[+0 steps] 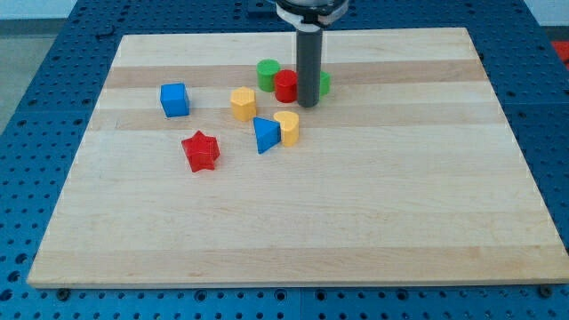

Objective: Point at the blue triangle

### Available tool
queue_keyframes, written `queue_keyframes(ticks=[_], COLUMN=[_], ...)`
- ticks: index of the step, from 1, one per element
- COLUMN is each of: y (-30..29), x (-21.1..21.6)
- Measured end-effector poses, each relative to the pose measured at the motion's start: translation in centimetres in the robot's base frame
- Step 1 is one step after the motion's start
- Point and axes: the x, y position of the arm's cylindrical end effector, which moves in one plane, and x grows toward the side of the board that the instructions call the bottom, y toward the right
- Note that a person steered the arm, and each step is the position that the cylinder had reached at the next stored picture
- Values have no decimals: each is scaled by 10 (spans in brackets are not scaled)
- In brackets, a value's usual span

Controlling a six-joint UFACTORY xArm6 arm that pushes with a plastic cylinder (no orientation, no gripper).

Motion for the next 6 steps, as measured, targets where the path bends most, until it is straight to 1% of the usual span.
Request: queue_keyframes(ticks=[1, 2, 3, 5, 6], y=[-2, 10, 54, 56, 30], x=[-1, 13, 18, 87, 117])
